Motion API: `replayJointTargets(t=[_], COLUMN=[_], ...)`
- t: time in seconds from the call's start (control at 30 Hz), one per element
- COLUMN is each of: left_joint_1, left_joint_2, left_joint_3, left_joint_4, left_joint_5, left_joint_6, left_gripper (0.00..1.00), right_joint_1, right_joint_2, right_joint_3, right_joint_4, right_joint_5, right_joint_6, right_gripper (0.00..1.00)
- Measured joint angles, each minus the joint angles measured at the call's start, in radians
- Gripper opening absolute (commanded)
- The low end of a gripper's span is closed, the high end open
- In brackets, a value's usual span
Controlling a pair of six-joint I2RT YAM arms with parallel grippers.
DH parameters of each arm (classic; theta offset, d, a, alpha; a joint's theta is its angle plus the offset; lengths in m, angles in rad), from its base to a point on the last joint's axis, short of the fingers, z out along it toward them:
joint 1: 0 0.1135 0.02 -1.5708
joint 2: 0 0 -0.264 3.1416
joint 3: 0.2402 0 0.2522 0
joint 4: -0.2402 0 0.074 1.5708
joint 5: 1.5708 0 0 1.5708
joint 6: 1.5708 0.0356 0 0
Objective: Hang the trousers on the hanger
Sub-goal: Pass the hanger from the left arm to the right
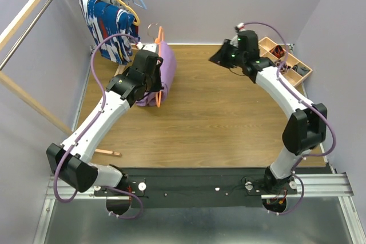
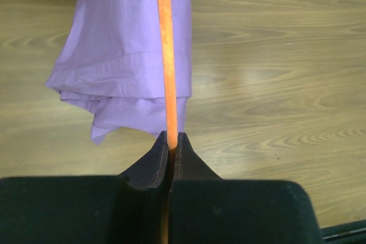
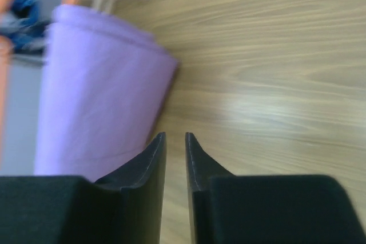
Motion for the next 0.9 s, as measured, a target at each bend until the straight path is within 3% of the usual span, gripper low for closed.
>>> replayJointTargets(t=[0.43, 0.9], left_joint_1=[0.028, 0.03], left_joint_2=[-0.077, -0.11], left_joint_3=[-0.002, -0.045], left_joint_4=[-0.151, -0.13], left_joint_5=[-0.065, -0.054], left_joint_6=[-0.075, -0.076], left_gripper=[0.0, 0.0], right_joint_1=[0.297, 0.429], right_joint_2=[0.194, 0.329], right_joint_3=[0.332, 0.426], right_joint_4=[0.119, 0.137], right_joint_5=[-0.262, -0.391], right_joint_6=[0.109, 0.16], right_gripper=[0.68, 0.8])
